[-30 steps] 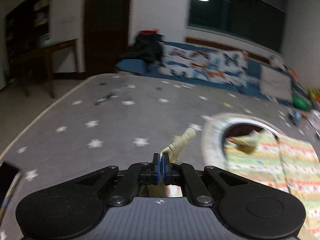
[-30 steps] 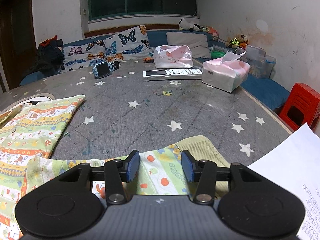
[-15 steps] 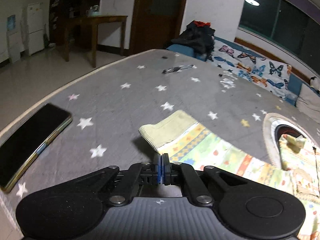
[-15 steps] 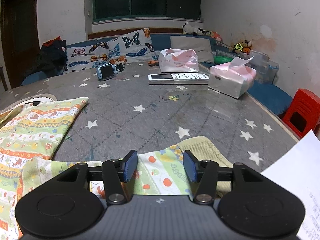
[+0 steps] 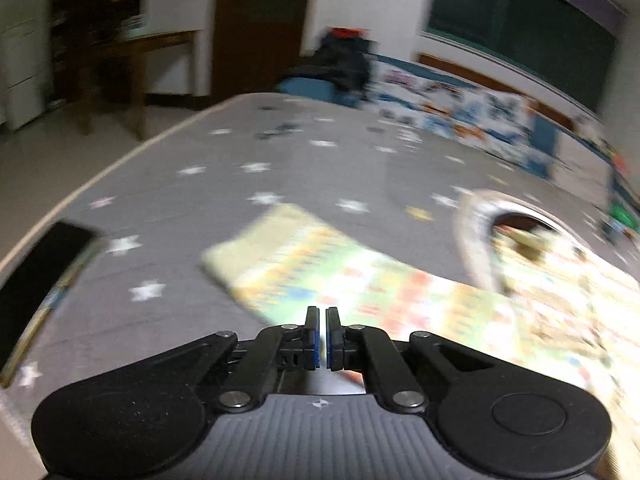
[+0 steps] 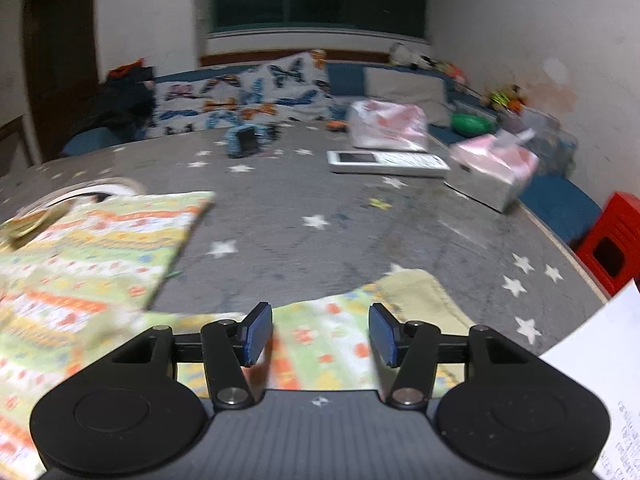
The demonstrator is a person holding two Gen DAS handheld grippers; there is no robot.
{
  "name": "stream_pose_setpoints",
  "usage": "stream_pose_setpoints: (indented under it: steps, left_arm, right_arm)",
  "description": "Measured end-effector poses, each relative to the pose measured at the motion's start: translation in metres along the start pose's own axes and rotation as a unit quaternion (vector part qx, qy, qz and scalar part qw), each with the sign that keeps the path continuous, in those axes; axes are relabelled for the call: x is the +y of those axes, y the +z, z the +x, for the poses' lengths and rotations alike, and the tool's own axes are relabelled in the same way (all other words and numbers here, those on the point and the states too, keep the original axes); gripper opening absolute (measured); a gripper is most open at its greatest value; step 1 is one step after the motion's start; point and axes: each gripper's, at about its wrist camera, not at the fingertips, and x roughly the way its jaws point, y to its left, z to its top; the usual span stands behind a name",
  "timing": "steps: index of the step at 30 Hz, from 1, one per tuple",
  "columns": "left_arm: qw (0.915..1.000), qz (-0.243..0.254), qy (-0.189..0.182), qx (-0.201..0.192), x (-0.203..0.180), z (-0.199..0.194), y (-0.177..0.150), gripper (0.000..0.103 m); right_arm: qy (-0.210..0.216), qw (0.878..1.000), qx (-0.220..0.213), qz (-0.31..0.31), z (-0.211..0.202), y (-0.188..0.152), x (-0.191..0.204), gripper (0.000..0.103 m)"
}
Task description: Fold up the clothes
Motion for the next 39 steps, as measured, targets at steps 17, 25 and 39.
stream_pose_setpoints:
  steps: [17, 25, 39]
  left_arm:
    - [0.9804, 0.148, -0.123, 0.043, -0.105, 0.008, -0.033, 0.008]
    - [0.979, 0.158, -0.124, 0.036, -0.12, 0.022, 0.001, 0.01]
    - [0.9668, 0.208, -0.127, 0.078, -0.182, 0.109, 0.051, 0.01]
  right_arm:
    - [0.059, 0.996, 0.028, -0.053, -0.03, -0.032, 0.03, 0.068]
    - [0.063, 0.995, 0.045, -0.064, -0.036, -0.025, 0.023, 0.069]
    - [0.141, 0.987, 0.048, -0.06, 0.03, 0.051, 0.068, 0.069]
